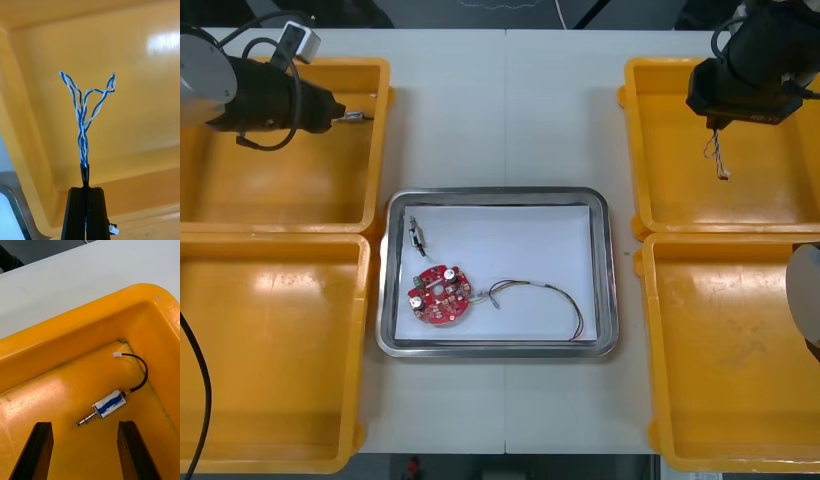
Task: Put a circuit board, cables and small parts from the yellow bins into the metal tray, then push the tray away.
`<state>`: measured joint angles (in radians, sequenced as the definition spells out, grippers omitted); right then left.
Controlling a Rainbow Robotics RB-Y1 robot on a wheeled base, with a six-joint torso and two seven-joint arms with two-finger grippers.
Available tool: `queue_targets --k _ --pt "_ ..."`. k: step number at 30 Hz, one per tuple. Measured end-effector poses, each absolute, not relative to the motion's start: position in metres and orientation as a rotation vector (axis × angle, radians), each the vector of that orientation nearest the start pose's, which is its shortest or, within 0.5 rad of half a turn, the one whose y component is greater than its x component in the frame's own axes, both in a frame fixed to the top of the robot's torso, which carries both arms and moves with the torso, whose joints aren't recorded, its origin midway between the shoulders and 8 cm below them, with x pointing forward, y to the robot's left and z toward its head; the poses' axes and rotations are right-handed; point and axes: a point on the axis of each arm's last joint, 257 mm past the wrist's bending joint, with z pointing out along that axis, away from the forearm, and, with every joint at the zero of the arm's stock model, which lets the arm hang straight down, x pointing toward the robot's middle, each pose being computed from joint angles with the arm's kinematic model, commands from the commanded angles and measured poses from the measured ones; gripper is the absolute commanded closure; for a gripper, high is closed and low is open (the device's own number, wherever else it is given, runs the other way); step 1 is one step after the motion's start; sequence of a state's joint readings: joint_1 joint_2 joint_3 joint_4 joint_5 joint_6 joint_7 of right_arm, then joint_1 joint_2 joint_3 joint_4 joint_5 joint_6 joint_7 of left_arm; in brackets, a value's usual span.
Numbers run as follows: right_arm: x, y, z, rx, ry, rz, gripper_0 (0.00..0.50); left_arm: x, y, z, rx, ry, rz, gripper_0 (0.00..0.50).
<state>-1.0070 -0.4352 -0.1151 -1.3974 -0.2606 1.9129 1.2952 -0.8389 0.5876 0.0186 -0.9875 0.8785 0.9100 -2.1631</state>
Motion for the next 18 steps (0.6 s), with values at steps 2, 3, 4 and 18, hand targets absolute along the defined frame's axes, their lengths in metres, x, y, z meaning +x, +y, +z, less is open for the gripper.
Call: queue_targets --k 2,3,4,18 --pt "0.567 -0.277 -0.064 0.113 2.584 -0.070 0.500 0.686 0.299 -0.128 0.473 2.046 -0.065 0.000" --pt "0.567 -0.274 -0.058 0.061 2.570 -0.076 0.500 0.688 0.299 -0.129 0.463 2.040 -0.065 0.000" --pt "0.567 -0.269 -0.053 0.011 2.555 -0.072 0.500 0.690 0.299 -0.130 0.452 2.034 -0.068 0.000" --pt "0.544 -0.180 -0.007 -0.516 2.352 0.033 0.500 0.700 0.280 -0.139 0.433 1.995 -0.089 0.000"
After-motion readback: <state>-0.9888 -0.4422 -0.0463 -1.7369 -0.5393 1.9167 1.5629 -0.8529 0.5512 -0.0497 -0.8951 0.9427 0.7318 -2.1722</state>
